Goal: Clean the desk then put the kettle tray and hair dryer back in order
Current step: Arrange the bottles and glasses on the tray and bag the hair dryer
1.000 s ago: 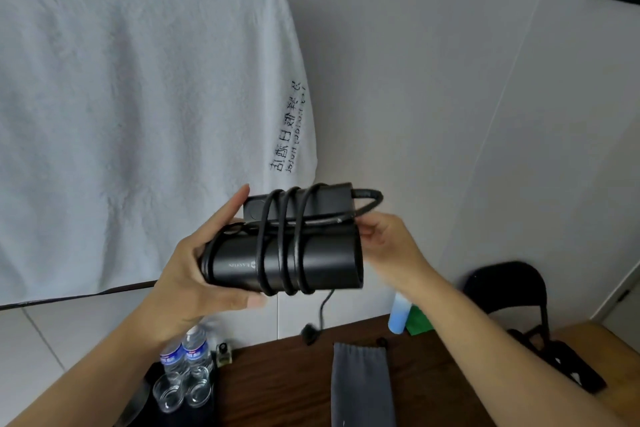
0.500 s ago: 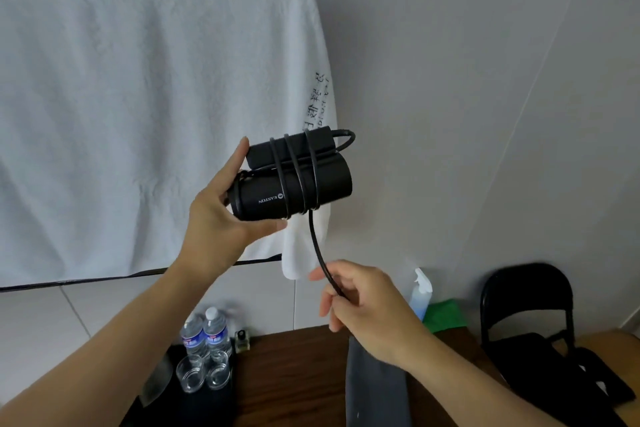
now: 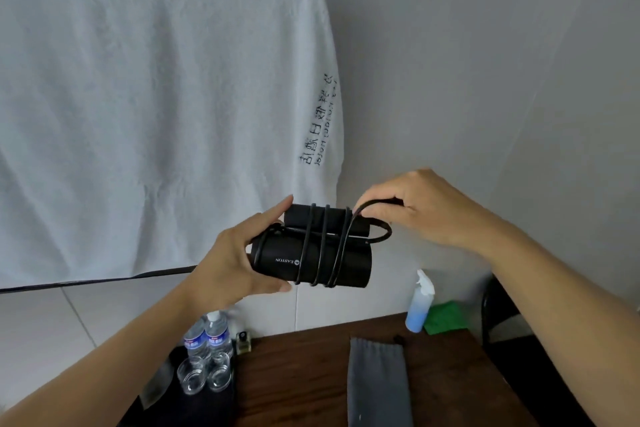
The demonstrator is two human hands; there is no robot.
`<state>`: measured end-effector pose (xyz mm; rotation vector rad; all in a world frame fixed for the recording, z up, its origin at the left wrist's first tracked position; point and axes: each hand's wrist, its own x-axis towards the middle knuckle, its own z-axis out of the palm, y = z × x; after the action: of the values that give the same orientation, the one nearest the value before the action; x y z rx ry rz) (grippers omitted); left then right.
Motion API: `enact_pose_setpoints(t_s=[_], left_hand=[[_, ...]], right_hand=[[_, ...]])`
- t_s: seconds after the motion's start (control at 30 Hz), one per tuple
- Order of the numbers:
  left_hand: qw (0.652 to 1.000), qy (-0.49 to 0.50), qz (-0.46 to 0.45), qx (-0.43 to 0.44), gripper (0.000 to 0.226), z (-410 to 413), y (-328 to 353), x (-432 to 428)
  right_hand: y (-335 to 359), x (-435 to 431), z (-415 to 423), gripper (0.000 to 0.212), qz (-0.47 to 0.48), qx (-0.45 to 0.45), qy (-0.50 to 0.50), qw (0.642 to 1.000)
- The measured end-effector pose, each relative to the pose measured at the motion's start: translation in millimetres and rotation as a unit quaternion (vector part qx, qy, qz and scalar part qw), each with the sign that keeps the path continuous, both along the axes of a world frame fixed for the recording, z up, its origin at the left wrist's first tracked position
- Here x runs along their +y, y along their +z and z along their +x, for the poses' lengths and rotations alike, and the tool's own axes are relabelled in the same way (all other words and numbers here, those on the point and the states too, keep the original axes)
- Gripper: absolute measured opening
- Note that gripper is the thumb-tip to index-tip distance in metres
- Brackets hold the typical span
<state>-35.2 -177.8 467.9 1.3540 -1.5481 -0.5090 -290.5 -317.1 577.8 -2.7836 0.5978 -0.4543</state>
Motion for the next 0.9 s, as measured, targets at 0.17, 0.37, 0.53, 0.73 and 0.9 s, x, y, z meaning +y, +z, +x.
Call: enact_pose_setpoints(t_s=[0.17, 0.37, 0.53, 0.73, 0.9], left_hand=[[0.997, -0.055, 0.013, 0.048, 0.118, -6.3, 4.7, 9.7], [0.987, -0.132, 0.035, 0.088, 0.118, 2.4, 6.0, 15.1], [0.971, -0.151, 0.013, 0.184, 0.116, 10.3, 2.1, 19.3], [0.951, -0.136, -0.006, 0.276, 0.120, 10.0, -0.5, 16.2], [0.954, -0.081, -0.026, 0.288, 0.114, -2.7, -4.7, 8.8]], right_hand=[[-14.5, -19.9, 3.4, 0.037, 0.047, -0.011, 0.016, 0.999], [-28.9, -19.5, 2.6, 0.035, 0.116, -0.045, 0.018, 0.992], [-51.4, -15.0, -1.4, 0.031, 0.185, -0.104, 0.003, 0.977], [-87.1, 13.6, 3.0, 0.024, 0.242, -0.125, -0.048, 0.961], [-112.5, 51.3, 17.4, 0.015, 0.272, -0.147, -0.045, 0.950]])
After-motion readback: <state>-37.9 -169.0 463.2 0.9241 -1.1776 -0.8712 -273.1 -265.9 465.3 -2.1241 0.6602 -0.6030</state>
